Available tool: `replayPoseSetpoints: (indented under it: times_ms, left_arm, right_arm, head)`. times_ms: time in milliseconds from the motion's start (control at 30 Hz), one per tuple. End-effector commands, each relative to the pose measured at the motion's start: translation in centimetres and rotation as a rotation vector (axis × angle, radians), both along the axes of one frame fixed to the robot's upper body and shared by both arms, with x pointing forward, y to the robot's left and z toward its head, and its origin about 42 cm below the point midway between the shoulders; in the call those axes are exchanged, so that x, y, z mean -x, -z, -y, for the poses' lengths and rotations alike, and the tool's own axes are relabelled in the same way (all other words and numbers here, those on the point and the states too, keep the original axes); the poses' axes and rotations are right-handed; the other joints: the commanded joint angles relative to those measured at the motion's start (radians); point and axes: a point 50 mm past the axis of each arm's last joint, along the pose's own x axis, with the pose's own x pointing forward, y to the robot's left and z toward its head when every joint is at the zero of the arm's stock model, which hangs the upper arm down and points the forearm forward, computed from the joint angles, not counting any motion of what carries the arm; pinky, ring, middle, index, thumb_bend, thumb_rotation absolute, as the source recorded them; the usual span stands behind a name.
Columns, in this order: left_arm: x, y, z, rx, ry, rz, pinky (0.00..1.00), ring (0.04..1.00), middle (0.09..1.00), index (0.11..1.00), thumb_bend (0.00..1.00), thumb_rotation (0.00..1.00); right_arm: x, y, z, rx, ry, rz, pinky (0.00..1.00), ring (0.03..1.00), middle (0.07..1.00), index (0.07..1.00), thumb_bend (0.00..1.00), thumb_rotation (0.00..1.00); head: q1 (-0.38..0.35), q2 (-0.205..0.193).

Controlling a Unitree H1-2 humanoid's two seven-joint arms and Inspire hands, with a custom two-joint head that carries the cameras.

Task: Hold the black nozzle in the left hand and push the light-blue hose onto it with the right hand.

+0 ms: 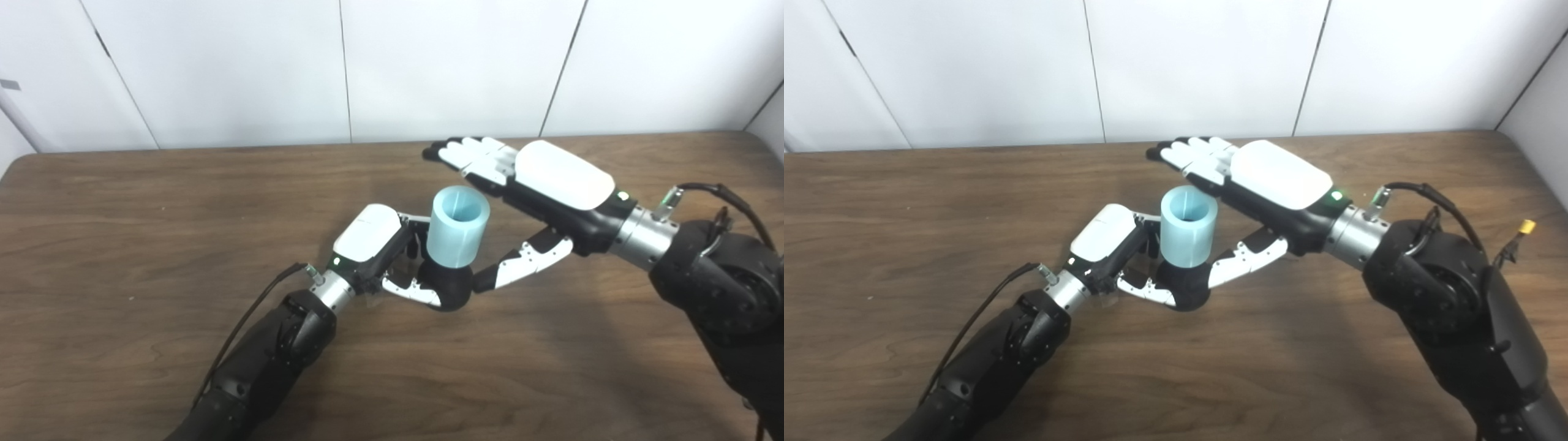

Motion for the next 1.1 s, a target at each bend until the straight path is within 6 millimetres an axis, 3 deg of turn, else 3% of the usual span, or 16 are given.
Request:
replayPoseSetpoints:
  times_ms: [0,133,300,433,533,633,900,1067]
  left_arm:
    - [3.3,6.1,-2.3,-0.085,-0.036,-0.161,0.31,0.366,0.432,0.511,0.52,0.0]
    - [3.4,6.0,-2.2,-0.089,-0.039,-0.164,0.3,0.365,0.429,0.512,0.52,0.0]
    - [3.4,6.0,-2.2,-0.091,-0.047,-0.171,0.31,0.372,0.434,0.511,0.52,0.0]
    - [3.4,6.0,-2.3,-0.089,-0.045,-0.172,0.31,0.37,0.432,0.512,0.52,0.0]
    - [3.4,6.0,-2.3,-0.089,-0.047,-0.172,0.3,0.365,0.429,0.511,0.52,0.0]
    - [3.4,6.0,-2.4,-0.096,-0.05,-0.174,0.3,0.358,0.425,0.511,0.52,0.0]
    - [3.5,6.0,-2.5,-0.095,-0.051,-0.171,0.29,0.355,0.427,0.51,0.52,0.0]
    - [3.5,6.0,-2.4,-0.094,-0.044,-0.168,0.29,0.352,0.423,0.507,0.52,0.0]
  right_arm:
    - [0.4,-1.5,-0.6,0.042,-0.038,0.065,1.0,1.0,1.0,1.0,0.75,0.92]
    - [0.6,-0.4,-0.8,0.134,-0.064,-0.002,1.0,1.0,1.0,1.0,0.78,0.93]
    - [0.5,1.0,-0.5,0.223,-0.079,-0.061,0.92,1.0,1.0,1.0,0.81,0.92]
    - [0.6,1.0,-0.2,0.225,-0.088,-0.099,0.95,1.0,0.993,0.982,0.82,0.95]
    - [0.4,0.7,0.1,0.228,-0.08,-0.166,0.83,0.907,0.874,0.832,0.84,0.9]
    - [0.1,0.7,0.2,0.258,-0.07,-0.198,0.75,0.855,0.821,0.776,0.87,0.92]
    - [0.0,1.4,-0.6,0.287,-0.079,-0.222,0.82,0.887,0.844,0.797,0.86,0.92]
    - [0.0,1.7,-1.5,0.283,-0.11,-0.206,0.81,0.882,0.836,0.791,0.82,0.88]
  head:
    - [0.0,0.002]
    - [0.004,0.005]
    - [0.005,0.006]
    - [0.002,0.009]
    - [0.003,0.01]
    - [0.004,0.012]
    - [-0.002,0.014]
    - [-0.001,0.016]
